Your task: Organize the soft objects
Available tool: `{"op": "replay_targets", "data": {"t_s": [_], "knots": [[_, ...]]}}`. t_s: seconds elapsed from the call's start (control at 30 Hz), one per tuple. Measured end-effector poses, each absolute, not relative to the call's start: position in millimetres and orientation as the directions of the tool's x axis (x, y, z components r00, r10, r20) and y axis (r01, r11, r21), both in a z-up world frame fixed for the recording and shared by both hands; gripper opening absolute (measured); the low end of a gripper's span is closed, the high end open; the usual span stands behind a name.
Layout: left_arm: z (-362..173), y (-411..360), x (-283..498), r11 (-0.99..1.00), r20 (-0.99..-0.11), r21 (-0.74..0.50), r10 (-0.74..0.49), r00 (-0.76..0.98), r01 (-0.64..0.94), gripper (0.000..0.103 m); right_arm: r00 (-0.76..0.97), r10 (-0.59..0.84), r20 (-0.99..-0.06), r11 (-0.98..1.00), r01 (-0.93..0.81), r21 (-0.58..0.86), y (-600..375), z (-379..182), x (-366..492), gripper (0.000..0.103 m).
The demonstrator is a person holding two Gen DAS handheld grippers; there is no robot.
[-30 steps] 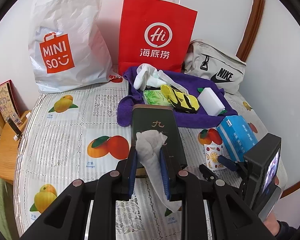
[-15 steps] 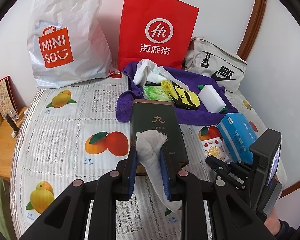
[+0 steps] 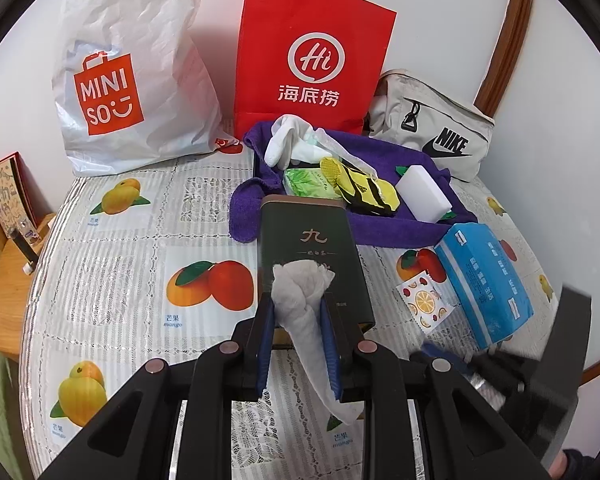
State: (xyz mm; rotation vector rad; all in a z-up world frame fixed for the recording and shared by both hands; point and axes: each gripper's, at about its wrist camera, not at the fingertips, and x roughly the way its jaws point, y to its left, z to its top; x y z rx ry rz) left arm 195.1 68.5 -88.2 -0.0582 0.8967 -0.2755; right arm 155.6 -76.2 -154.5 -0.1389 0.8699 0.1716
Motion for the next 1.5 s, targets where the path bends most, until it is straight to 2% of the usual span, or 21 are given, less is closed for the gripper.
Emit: {"op": "replay_targets", "data": {"t_s": [0.07, 0.2, 0.33, 0.37, 0.4, 0.47, 0.67, 0.8, 1.0, 1.03, 1.07, 1.1, 1.17, 1.33, 1.43, 1.47, 1.5], "knots": [[-88, 69, 195, 0.962, -0.761, -0.166, -0.264, 0.592, 0.215, 0.022, 0.647, 0.048, -0.761, 0.98, -0.176, -0.088, -81, -155, 167, 0.044], [-87, 71, 197, 0.964, -0.76, -0.164, -0.259, 0.596, 0.209, 0.022, 0.631, -0.002, -0.776, 0.982, -0.146, -0.121, -86, -162, 187, 0.044], [-90, 76, 200, 0.966, -0.762, -0.169, -0.254, 0.596, 0.195, 0.022, 0.62, 0.014, -0.785, 0.989, -0.126, -0.082, -92, -168, 195, 0.041], [-91, 78, 201, 0.967, -0.764, -0.168, -0.25, 0.594, 0.19, 0.022, 0.612, 0.031, -0.79, 0.991, -0.124, -0.056, -95, -168, 196, 0.028], [-92, 79, 202, 0.968, -0.767, -0.169, -0.248, 0.592, 0.186, 0.022, 0.613, 0.033, -0.789, 0.991, -0.124, -0.054, -96, -168, 197, 0.0], [-95, 82, 203, 0.969, -0.772, -0.173, -0.244, 0.587, 0.175, 0.022, 0.616, 0.01, -0.788, 0.987, -0.133, -0.092, -94, -169, 197, 0.0], [-97, 84, 201, 0.97, -0.779, -0.175, -0.24, 0.58, 0.166, 0.022, 0.606, 0.041, -0.794, 0.987, -0.147, -0.061, -100, -168, 195, 0.0], [-97, 82, 200, 0.97, -0.778, -0.174, -0.241, 0.581, 0.169, 0.022, 0.573, 0.124, -0.81, 0.981, -0.193, 0.013, -98, -166, 180, 0.0], [-96, 82, 197, 0.97, -0.778, -0.177, -0.242, 0.579, 0.167, 0.022, 0.598, 0.121, -0.792, 0.974, -0.227, -0.023, -87, -157, 162, 0.001], [-96, 82, 197, 0.969, -0.777, -0.178, -0.244, 0.58, 0.169, 0.022, 0.619, 0.102, -0.778, 0.979, -0.201, -0.031, -90, -153, 165, 0.003], [-95, 82, 196, 0.969, -0.776, -0.178, -0.245, 0.581, 0.171, 0.022, 0.628, 0.09, -0.773, 0.984, -0.178, -0.03, -95, -151, 169, 0.016], [-95, 82, 196, 0.969, -0.776, -0.177, -0.245, 0.582, 0.172, 0.022, 0.629, 0.083, -0.773, 0.986, -0.162, -0.026, -98, -150, 173, 0.034], [-95, 82, 196, 0.968, -0.774, -0.18, -0.248, 0.582, 0.174, 0.022, 0.632, 0.053, -0.773, 0.991, -0.126, -0.034, -103, -153, 181, 0.045], [-95, 82, 197, 0.967, -0.771, -0.185, -0.254, 0.584, 0.177, 0.022, 0.605, 0.002, -0.796, 0.994, -0.091, -0.067, -102, -165, 194, 0.045], [-96, 83, 197, 0.966, -0.771, -0.186, -0.257, 0.582, 0.18, 0.022, 0.604, 0.003, -0.797, 0.999, -0.042, -0.028, -107, -169, 192, 0.049], [-96, 83, 197, 0.966, -0.772, -0.187, -0.258, 0.581, 0.18, 0.022, 0.598, 0.013, -0.802, 0.999, -0.038, -0.012, -110, -168, 193, 0.047], [-96, 82, 197, 0.966, -0.772, -0.187, -0.258, 0.581, 0.181, 0.022, 0.596, 0.011, -0.803, 0.999, -0.031, -0.01, -111, -168, 193, 0.033]]}}
